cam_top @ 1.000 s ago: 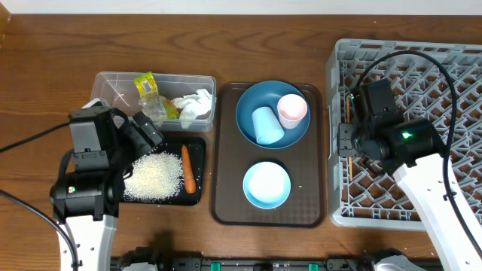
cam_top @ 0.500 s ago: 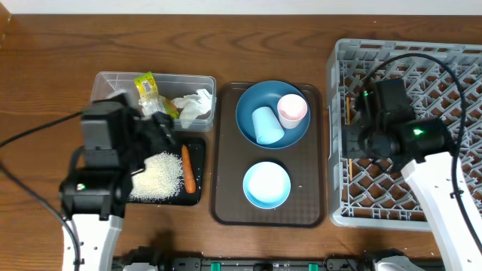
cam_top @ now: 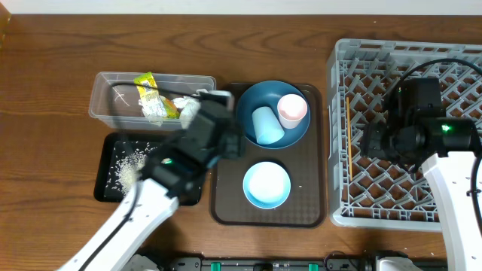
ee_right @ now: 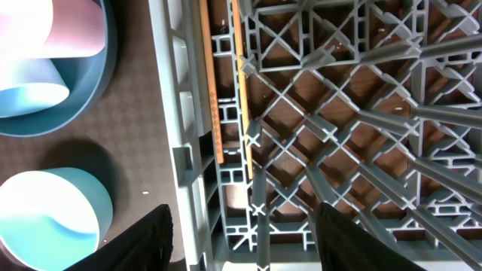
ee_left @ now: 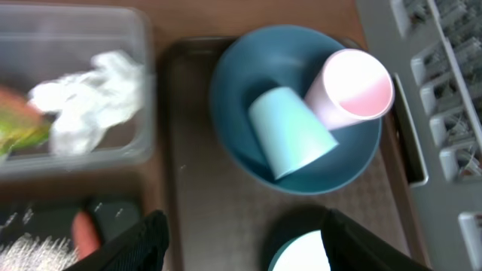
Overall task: Sort waste into correct bins and load items into the dishwasher rack
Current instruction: 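Grasp the light-blue cup on the blue plate with left gripper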
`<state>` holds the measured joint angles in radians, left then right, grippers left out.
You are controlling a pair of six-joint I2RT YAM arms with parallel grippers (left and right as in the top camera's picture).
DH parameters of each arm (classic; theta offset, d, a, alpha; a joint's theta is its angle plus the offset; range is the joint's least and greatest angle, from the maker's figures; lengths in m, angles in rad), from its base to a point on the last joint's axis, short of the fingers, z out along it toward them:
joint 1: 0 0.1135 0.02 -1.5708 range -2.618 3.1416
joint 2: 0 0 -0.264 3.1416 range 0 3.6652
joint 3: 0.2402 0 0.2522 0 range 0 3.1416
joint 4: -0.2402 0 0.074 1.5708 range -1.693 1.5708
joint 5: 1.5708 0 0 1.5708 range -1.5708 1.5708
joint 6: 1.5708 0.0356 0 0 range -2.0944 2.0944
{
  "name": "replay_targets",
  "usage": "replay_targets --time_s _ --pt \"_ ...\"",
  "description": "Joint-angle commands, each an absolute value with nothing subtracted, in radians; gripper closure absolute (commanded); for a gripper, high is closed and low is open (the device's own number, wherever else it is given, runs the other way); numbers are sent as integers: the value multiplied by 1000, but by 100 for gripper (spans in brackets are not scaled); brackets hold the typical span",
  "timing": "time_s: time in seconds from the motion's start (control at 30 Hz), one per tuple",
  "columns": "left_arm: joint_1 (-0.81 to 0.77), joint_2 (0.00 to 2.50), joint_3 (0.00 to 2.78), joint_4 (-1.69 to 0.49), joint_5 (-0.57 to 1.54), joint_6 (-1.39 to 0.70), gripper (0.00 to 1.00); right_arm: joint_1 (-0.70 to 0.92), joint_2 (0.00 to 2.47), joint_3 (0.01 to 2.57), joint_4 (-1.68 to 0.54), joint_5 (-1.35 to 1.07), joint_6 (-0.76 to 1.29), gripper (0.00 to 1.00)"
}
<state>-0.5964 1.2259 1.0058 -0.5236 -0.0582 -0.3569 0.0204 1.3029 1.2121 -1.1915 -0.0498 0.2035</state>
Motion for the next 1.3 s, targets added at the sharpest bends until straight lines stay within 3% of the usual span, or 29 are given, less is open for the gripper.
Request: replay_targets --time_s 0.0,0.17,0.4,1.0,1.13,1.27 --pt "-668 1311 1027 -482 -126 -227 32 13 1307 1230 -1193 -64 196 39" --pt "-725 1431 1027 -441 -247 -123 30 13 1307 1230 -1193 -63 196 37" --pt "-773 1548 1027 -378 -249 -54 30 14 1307 1230 -1193 -60 196 34" --pt "-793 1753 1027 -193 -277 -52 32 14 1307 1230 -1190 -60 196 34" --pt "-793 1773 1027 -163 -356 -51 37 13 1307 1230 -1191 -60 196 34" --pt "-793 1775 1027 -150 -357 -47 49 14 1307 1230 -1191 -60 196 34"
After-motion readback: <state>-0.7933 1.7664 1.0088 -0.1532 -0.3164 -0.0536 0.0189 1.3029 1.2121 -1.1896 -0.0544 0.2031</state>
